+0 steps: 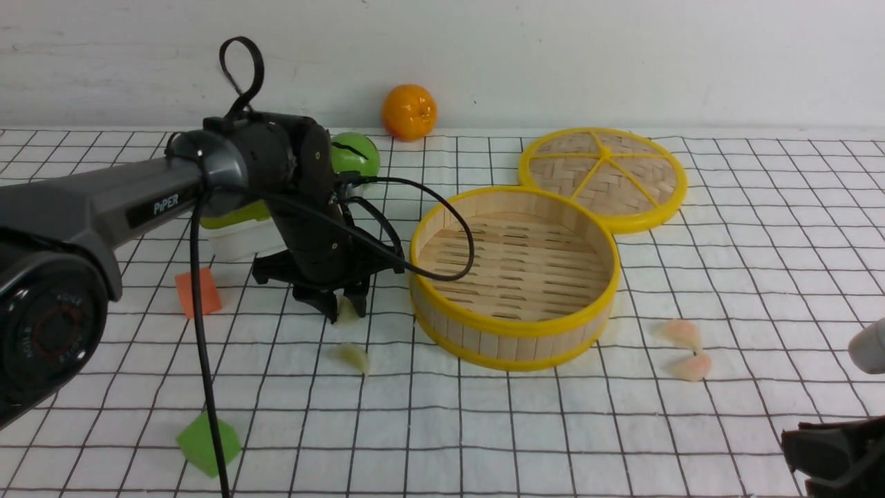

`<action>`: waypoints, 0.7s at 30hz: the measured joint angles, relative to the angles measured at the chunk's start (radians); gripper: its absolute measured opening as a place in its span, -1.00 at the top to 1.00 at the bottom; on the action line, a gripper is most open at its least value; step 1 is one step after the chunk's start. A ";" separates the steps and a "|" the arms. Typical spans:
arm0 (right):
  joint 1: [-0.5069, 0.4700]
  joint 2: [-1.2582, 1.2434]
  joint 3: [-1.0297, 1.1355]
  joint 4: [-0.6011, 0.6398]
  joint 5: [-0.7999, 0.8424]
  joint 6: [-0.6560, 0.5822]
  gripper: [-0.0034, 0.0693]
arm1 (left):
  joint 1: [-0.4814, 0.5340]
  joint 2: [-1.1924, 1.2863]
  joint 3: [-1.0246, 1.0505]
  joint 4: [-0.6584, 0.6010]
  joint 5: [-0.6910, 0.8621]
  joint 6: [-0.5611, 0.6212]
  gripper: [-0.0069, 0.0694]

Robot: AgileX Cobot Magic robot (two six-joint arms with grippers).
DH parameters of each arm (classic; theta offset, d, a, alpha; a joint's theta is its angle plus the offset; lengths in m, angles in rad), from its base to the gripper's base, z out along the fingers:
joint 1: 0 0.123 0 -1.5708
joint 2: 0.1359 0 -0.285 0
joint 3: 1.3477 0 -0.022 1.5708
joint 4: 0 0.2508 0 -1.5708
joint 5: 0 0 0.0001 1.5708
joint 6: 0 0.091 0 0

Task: Put the dumplings into the steamer on the table with the white tablecloth.
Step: 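Reach for and grasp a dumpling on the table with the left gripper, then place the dumpling into the bamboo steamer basket with the left gripper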

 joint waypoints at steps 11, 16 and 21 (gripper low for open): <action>0.000 0.000 0.000 0.000 -0.004 -0.002 0.56 | -0.001 0.008 -0.331 -0.078 0.231 0.041 0.38; 0.000 0.000 0.001 -0.001 -0.008 -0.002 0.56 | -0.043 0.007 -0.510 -0.158 0.247 0.048 0.38; 0.000 0.000 0.001 -0.001 -0.009 -0.002 0.56 | -0.141 0.054 -0.537 -0.161 0.158 0.048 0.38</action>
